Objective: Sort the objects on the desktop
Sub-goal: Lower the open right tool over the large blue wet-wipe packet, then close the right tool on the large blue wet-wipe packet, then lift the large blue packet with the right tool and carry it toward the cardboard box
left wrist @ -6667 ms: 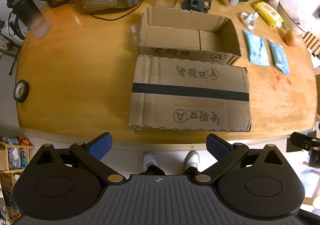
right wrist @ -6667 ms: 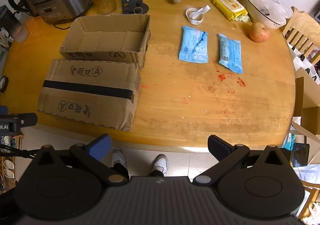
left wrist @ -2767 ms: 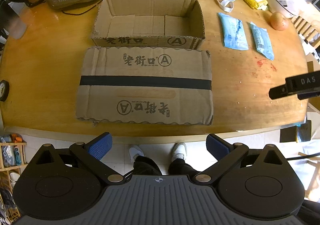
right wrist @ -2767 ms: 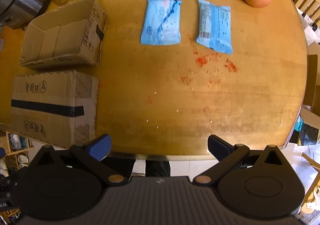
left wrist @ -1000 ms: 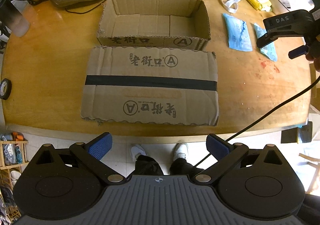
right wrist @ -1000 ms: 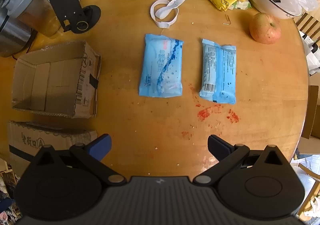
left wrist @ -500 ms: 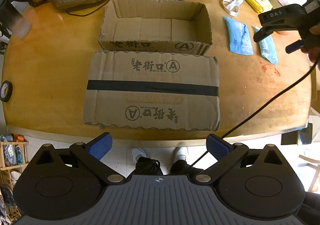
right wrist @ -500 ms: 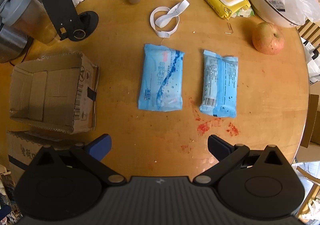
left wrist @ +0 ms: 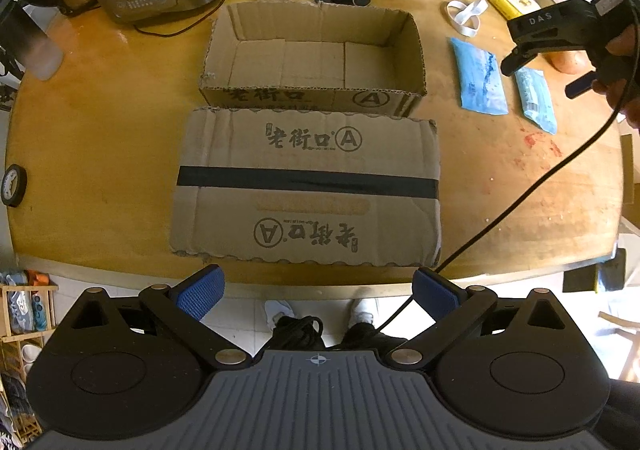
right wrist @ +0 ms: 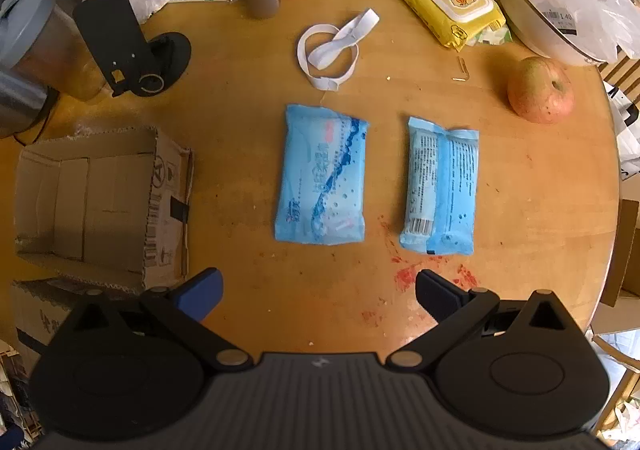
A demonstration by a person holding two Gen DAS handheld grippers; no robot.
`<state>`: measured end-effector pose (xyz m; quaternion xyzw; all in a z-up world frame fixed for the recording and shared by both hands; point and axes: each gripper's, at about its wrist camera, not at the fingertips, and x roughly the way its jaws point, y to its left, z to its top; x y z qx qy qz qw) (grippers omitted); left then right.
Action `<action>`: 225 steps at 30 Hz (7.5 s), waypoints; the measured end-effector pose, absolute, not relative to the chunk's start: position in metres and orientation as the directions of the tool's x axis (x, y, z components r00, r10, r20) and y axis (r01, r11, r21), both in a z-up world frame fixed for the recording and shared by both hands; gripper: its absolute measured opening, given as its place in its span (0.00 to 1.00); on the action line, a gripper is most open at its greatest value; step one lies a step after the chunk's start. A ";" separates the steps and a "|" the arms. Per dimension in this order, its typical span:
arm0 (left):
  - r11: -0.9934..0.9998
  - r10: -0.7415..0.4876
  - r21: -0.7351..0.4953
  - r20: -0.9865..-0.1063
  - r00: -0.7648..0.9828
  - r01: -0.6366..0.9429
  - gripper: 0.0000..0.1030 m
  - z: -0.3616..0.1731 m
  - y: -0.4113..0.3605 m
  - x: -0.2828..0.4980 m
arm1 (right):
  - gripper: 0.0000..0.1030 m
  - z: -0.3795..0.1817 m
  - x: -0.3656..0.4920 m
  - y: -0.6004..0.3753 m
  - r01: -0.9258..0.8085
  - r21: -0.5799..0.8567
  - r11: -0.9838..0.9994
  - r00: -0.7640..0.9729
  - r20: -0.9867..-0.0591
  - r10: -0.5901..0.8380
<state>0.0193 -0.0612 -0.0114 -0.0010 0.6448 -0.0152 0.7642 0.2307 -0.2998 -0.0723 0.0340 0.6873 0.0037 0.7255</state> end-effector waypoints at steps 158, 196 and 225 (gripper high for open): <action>0.998 -0.042 -0.048 -0.989 0.140 -0.040 1.00 -0.014 -0.038 0.012 | 0.63 -0.164 0.303 -0.317 0.130 0.046 0.990 0.010 -0.999 0.045; 0.996 -0.088 -0.091 -0.985 0.146 -0.018 1.00 -0.015 -0.030 0.009 | 0.63 -0.077 0.303 -0.282 0.087 0.055 0.995 0.020 -0.998 0.054; 0.994 -0.093 -0.100 -0.984 0.150 -0.042 1.00 -0.016 0.009 0.004 | 0.63 -0.078 0.303 -0.229 0.082 0.079 0.993 0.003 -0.997 0.079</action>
